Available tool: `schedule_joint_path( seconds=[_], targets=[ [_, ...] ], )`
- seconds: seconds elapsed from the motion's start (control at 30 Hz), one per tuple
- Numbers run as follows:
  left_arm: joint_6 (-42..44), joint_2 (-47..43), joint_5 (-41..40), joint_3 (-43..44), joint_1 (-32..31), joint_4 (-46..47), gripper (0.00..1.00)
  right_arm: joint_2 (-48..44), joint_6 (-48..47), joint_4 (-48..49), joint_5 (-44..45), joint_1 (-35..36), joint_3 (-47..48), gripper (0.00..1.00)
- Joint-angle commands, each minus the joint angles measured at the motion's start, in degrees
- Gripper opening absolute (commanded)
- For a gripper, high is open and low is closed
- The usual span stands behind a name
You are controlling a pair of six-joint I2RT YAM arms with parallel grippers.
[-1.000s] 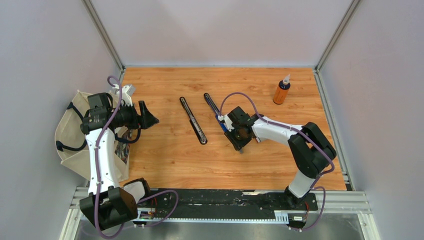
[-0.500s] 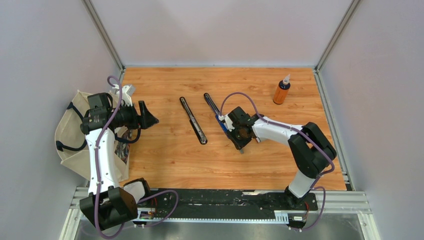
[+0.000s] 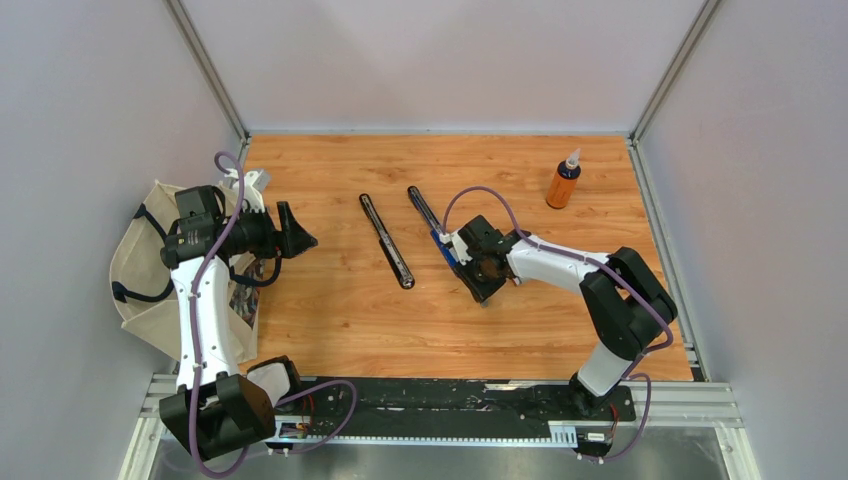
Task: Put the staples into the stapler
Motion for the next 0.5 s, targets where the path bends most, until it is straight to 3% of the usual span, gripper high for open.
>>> schedule_joint_path(
  seconds=[0.0,0.47],
  targets=[
    [1.4,-0.4,-0.2,-0.4,0.9,1.3,0.93,-0.4,0.2,-0.9,-2.1,0.2,0.1,0.33],
    [1.3,-0.1,0.0,-0.4,0.9,1.4,0.93,-0.3,-1.0,-1.1,-3.4,1.9,1.0,0.27]
  ],
)
